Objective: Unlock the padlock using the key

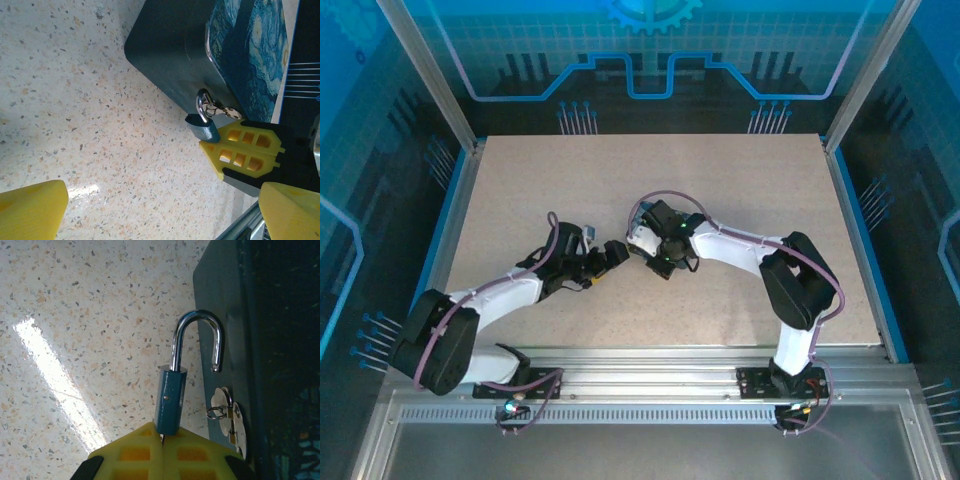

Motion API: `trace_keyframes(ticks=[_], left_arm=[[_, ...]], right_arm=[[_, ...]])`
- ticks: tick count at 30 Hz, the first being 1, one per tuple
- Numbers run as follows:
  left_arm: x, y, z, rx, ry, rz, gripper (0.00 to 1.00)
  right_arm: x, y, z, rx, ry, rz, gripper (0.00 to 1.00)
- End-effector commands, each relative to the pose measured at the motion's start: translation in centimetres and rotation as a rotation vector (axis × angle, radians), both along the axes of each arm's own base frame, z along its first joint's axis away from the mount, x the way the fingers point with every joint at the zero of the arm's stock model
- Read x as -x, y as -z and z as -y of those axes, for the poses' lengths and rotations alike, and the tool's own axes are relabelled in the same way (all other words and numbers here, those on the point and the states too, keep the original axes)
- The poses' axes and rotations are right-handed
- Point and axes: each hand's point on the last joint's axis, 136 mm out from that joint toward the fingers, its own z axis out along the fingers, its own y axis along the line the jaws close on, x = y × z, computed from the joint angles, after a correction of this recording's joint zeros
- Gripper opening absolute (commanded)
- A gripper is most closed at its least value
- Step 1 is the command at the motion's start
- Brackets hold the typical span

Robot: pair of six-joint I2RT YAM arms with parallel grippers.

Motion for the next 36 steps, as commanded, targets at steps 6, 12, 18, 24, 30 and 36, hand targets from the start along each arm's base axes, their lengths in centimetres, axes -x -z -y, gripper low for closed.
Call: trace_keyframes(ticks=[6,12,18,24,30,36], left_arm=[[1.6,-0.2,-1.2,-0.020,-0.006,0.001,0.99],[2.5,0.0,-1.6,-0.031,-0.005,-0.004,0.99],[2.7,-0.3,-2.0,-0.046,-0.014,0.012,0.99],[1.9,-1.2,-2.1,-0.078,-0.009,0.037,0.99],[0.7,-2.0,-1.6,-0.083,-0.003,0.054,0.99],[-0.6,-2.7,-1.4,-0.102,0.002,0.076,0.99]], right_arm=[[1.1,-2.9,-1.0,-0.112,0.007,0.011,0.00],[1.8,-6.6,-0.7,-0.236,0.052,0.064,0.00],[1.4,-9.7,1.6,-0.342,0.186,0.108,0.00],[0.3,-12.0,6.4,-0.419,0.421,0.102,0.00],[-0.2,-11.8,11.8,-0.411,0.670,0.071,0.00],[-0.7,-10.1,16.5,-0.344,0.868,0.037,0.00]])
